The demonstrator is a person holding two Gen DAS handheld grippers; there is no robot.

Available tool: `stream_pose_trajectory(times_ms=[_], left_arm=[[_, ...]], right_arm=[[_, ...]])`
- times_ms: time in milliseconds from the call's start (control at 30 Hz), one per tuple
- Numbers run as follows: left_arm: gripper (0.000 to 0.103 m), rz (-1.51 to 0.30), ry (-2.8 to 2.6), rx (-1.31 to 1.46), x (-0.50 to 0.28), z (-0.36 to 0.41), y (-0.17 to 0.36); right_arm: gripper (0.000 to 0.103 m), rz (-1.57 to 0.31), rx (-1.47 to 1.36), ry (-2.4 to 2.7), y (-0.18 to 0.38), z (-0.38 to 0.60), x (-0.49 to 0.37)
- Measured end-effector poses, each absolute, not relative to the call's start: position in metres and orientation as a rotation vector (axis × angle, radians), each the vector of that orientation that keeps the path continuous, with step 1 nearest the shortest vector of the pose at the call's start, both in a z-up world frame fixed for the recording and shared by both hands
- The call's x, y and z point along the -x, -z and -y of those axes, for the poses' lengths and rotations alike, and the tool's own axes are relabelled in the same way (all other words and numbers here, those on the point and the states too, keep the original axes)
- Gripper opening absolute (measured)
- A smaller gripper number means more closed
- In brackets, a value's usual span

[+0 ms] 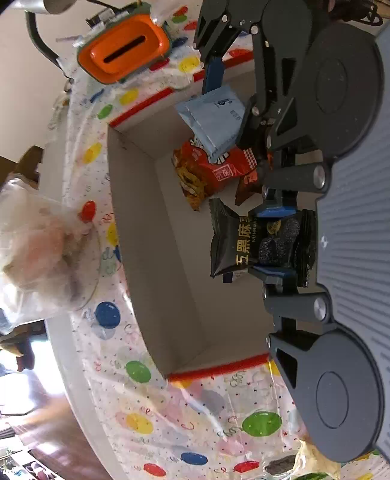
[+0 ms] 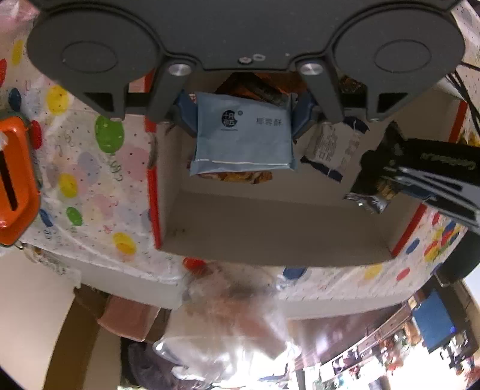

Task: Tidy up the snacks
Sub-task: 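Open both tools to drop the packets into the box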

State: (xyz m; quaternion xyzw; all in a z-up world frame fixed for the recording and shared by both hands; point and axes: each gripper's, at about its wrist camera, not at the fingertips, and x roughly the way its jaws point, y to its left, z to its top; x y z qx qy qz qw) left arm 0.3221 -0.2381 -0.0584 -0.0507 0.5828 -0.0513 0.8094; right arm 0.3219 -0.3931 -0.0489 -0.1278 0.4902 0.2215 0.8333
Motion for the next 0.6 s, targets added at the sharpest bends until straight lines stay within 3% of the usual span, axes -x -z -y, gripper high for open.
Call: stream_pose_trajectory(times_ms=[500,600], left_arm=[[0.031,-1.396,0.093,0.103,-0.342,0.246,0.094],[0.032,-1.399,0.093,0.107,-0.341,0.246,0.095]], right_arm=[[0.065,-1.083,0.348,-0.535,0.068,0.381,-0.324],[0.069,-1.083,0.352,-0.543,0.068,0.381,-0.323]])
